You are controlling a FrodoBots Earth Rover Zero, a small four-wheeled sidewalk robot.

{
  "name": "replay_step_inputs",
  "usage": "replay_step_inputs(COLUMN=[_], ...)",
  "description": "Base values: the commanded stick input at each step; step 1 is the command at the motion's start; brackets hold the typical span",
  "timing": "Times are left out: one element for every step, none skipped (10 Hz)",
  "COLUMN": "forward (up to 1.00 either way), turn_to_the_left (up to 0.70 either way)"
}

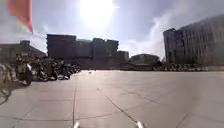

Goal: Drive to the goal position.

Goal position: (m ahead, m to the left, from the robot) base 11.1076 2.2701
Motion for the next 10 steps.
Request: replay_step_inputs(forward=[0.7, 0.7, 0.7, 0.7, 0.7, 0.7, 0.7, 0.7, 0.7, 0.7], turn_to_the_left=[0.14, 0.14, 0.14, 0.14, 0.14, 0.14, 0.14, 0.14, 0.14, 0.06])
